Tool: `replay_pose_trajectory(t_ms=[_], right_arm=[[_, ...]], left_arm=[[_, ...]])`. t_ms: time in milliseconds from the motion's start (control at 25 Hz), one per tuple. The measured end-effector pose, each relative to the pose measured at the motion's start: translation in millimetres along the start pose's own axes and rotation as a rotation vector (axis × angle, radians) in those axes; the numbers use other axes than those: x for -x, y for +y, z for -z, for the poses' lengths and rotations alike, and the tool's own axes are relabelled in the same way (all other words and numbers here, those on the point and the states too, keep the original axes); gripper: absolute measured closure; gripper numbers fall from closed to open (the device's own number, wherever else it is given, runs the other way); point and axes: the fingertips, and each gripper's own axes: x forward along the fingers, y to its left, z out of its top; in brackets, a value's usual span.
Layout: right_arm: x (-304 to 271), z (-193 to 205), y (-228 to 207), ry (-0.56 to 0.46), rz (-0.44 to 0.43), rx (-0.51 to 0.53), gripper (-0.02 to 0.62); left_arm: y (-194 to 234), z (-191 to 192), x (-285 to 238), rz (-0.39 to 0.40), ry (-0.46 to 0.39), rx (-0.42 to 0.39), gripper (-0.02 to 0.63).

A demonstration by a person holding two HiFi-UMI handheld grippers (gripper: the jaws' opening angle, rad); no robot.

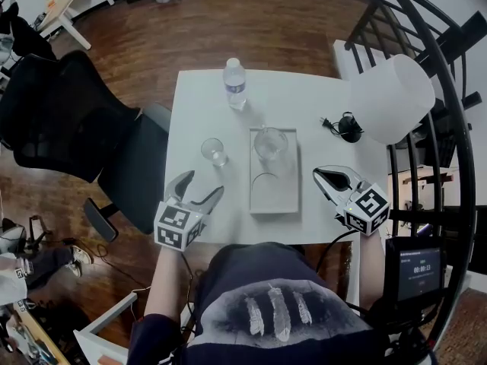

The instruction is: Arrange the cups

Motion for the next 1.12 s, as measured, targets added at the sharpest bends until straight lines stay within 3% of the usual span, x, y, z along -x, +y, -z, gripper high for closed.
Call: replay_pose_trajectory(t_ms=[80, 600, 880, 1000, 1120], right_arm=[[1, 1, 0, 0.000, 0.004, 0.000, 0.593], [12, 11, -8, 0.016, 0.032, -0.019, 0.594], [11, 16, -11, 0.031, 0.030, -0.024, 0.594], [6, 15, -10, 0.041, 0.019, -0.016, 0.594], [1, 12, -6, 0.047, 0.008, -0.003, 0.594]], left_arm=[[7, 0, -6, -0.012, -0.005, -0.009, 0.177], [33, -2, -69, 0.002, 0.009, -0.080, 0.175], [39, -6, -85, 0.050, 0.023, -0.104, 0.175], [38, -7, -89, 0.071, 0.036, -0.120, 0.180], [39, -10, -89, 0.052, 0.023, -0.144, 0.281]])
